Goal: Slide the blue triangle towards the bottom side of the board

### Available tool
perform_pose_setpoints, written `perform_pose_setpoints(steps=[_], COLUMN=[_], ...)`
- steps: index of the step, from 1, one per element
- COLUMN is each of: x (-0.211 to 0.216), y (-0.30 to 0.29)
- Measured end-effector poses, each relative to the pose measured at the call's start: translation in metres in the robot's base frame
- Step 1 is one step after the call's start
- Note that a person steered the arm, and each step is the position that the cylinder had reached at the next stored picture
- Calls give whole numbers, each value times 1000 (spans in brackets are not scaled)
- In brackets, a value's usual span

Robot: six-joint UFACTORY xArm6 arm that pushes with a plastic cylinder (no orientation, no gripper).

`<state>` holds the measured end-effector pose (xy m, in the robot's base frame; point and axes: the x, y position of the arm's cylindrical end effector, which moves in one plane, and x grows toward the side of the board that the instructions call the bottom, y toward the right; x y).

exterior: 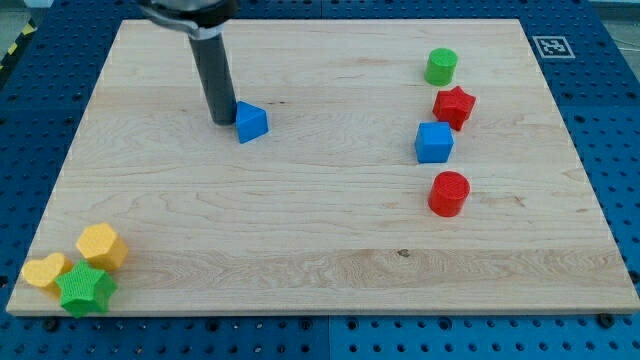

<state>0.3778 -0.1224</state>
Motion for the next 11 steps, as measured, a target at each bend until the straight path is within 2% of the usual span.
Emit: perform_pose_setpoints(steps=[2, 5, 8, 11], x=[-44, -24, -24, -11], y=[0, 45, 6, 18])
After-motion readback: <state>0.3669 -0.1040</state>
